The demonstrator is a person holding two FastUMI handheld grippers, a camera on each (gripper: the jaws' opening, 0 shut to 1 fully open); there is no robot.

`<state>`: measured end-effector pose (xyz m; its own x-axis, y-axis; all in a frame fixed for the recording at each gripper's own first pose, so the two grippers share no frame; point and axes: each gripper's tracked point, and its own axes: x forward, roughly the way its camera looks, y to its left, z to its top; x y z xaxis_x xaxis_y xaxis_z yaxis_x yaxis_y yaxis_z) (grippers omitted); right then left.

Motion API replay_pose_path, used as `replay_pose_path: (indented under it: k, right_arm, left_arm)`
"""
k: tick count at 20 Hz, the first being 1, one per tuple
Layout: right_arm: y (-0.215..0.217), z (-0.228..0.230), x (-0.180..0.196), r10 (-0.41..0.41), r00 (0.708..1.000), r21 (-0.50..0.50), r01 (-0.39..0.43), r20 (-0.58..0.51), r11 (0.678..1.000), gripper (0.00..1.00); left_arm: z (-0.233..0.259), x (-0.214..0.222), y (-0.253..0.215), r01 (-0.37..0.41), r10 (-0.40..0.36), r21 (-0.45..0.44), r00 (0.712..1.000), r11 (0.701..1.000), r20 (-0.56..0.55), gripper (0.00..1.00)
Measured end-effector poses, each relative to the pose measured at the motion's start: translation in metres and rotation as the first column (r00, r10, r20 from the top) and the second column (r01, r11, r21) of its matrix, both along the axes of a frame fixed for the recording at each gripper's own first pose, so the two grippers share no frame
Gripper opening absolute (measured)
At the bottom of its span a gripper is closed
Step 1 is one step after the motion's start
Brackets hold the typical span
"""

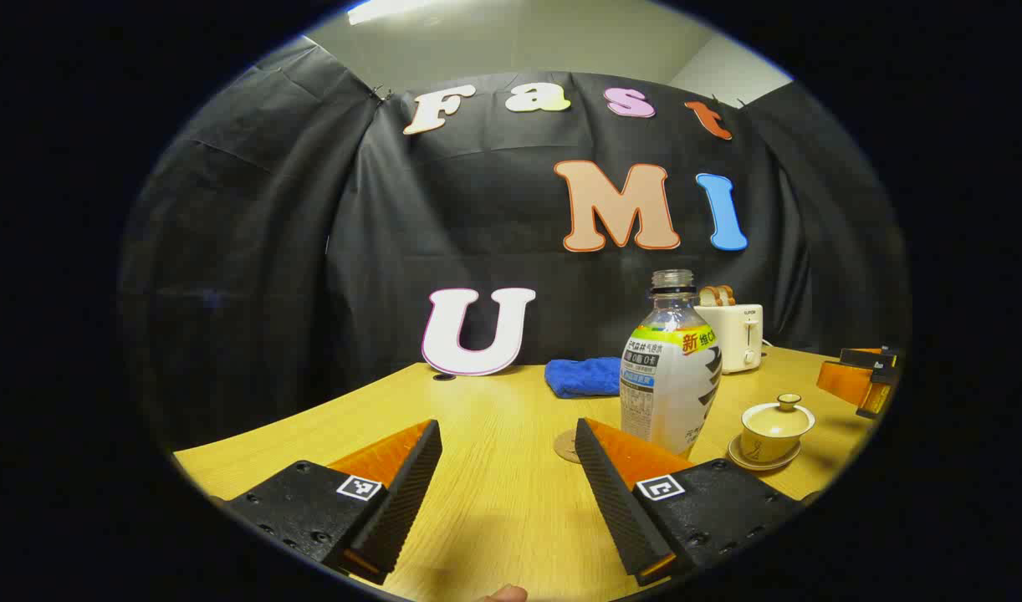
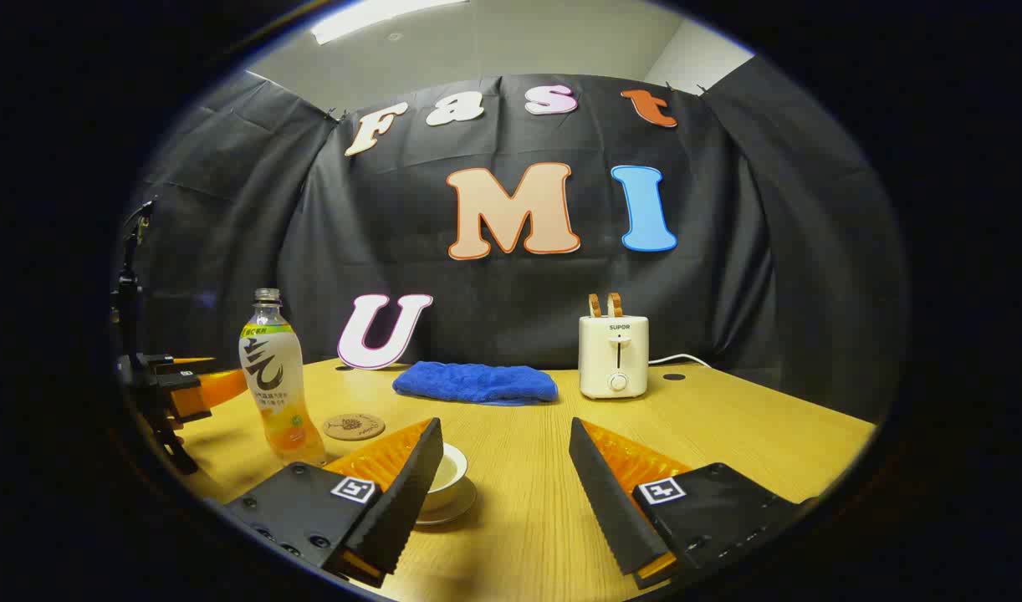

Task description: Open the teacup lid with one hand, grasp the water bottle and pour water into the teacup with the other hand; after pouring, place the water bottle on the coaster and then close the teacup lid.

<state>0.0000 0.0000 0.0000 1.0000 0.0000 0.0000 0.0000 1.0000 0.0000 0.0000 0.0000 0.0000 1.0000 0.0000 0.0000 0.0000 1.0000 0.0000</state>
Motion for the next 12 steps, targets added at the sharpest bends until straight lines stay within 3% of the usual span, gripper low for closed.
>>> replay_pose_path:
  k: [6, 9, 10, 12]
  right_arm:
    - [-0.0001, -0.0004, 0.0002, 0.0, 1.0, 0.0, 0.0, 0.0, 1.0, 0.94]
    - [-0.0001, 0.0, 0.0, 0.0, 1.0, 0.0, 0.0, 0.001, 1.0, 0.99]
    - [0.0, -0.0005, 0.0001, 0.0, 1.0, 0.0, 0.0, 0.001, 1.0, 0.94]
    - [-0.0004, -0.0002, 0.0002, 0.001, 1.0, 0.0, -0.001, 0.001, 1.0, 0.94]
  left_arm:
    - [-0.0005, 0.0007, -0.0002, 0.0, 0.0, -0.001, 1.0, 1.0, 0.0, 0.94]
    - [-0.0005, -0.0002, -0.0007, 0.0, 0.0, -0.001, 1.0, 1.0, 0.0, 0.94]
    - [-0.0008, 0.0003, -0.0003, 0.0, 0.0, -0.001, 1.0, 1.0, 0.0, 0.94]
    - [-0.0005, -0.0002, -0.0004, 0.0, 0.0, -0.001, 1.0, 1.0, 0.0, 0.94]
